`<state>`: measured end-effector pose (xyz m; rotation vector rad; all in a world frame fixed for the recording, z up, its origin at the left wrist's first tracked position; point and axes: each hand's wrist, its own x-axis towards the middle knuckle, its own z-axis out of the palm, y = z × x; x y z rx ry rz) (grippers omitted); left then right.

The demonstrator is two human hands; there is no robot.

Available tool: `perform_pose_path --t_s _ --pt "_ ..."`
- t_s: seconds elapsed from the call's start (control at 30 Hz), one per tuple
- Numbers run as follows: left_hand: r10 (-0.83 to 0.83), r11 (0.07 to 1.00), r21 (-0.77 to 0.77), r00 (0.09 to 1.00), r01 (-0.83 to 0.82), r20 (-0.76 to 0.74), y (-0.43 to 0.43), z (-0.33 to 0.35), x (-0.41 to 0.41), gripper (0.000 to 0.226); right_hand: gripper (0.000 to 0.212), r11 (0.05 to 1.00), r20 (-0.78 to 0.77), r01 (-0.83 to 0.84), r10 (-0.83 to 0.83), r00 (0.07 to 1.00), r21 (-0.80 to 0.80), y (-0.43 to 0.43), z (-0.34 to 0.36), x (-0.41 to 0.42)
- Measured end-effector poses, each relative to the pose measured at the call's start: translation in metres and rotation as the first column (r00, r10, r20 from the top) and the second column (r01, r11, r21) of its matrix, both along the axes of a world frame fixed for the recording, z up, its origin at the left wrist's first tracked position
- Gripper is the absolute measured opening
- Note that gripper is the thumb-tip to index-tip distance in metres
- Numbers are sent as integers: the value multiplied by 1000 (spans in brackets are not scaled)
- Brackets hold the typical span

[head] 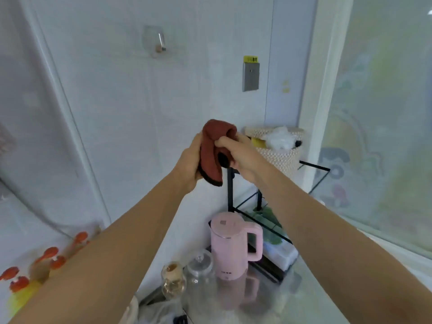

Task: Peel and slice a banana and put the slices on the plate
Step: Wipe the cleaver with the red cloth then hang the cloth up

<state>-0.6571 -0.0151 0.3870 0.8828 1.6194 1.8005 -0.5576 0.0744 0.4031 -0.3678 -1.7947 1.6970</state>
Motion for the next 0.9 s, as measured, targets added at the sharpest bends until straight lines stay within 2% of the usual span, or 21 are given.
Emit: perform_pose_path --t_s 0.07,0.1,0.17,0.2,0.23,0.3,0.33,0.43,0.57,0.63,0.7,0.73,0.77,0.8,0.87,0.9 --pt "26 1000 -13 998 -25 52 4 -40 29 30 13 997 84 74 -77 993 34 0 -40 37" --pt "64 998 -4 994 -64 88 6 -59 47 20 23 991 125 126 -129 984 31 2 -62 57" --pt "108 994 -40 988 -104 108 13 -100 85 14 64 981 193 192 -190 963 7 4 -103 100" --pt "91 994 -79 989 -82 113 17 -119 106 16 77 978 221 209 -204 954 0 5 -124 124" --pt "54 994 -105 991 -41 122 20 -138 128 20 73 976 246 218 -215 945 15 4 -142 147" --pt "-10 984 -178 994 28 105 25 -174 175 25 42 968 318 246 -250 915 53 -1 -176 197" --pt "-39 978 -200 995 58 95 24 -187 201 24 34 964 355 259 -262 897 55 -7 -190 225" --pt "-147 947 -280 987 161 69 20 -230 280 21 35 946 450 323 -288 845 -1 -27 -229 308" --pt "-354 825 -429 928 367 114 0 -281 377 34 17 901 531 422 -309 789 -102 -62 -274 409" --pt "-390 790 -504 920 350 27 -13 -305 413 45 17 871 584 474 -320 746 -128 -82 -302 448" --pt "-434 756 -574 897 314 -80 -29 -333 434 36 22 812 639 575 -392 662 -97 -101 -334 477" --pt "-480 735 -611 862 294 -163 -37 -349 439 27 24 754 665 654 -456 591 -64 -110 -349 489" --pt "-563 698 -658 785 282 -260 -44 -365 442 19 27 697 674 717 -518 526 -23 -119 -362 497" --pt "-667 639 -720 661 271 -343 -50 -381 443 22 30 668 668 743 -563 487 21 -126 -375 502" --pt "-820 533 -812 380 236 -428 -62 -406 444 46 37 717 650 679 -592 477 155 -140 -404 505" --pt "-858 492 -842 289 222 -425 -67 -415 446 54 40 762 663 601 -580 472 239 -147 -418 505"
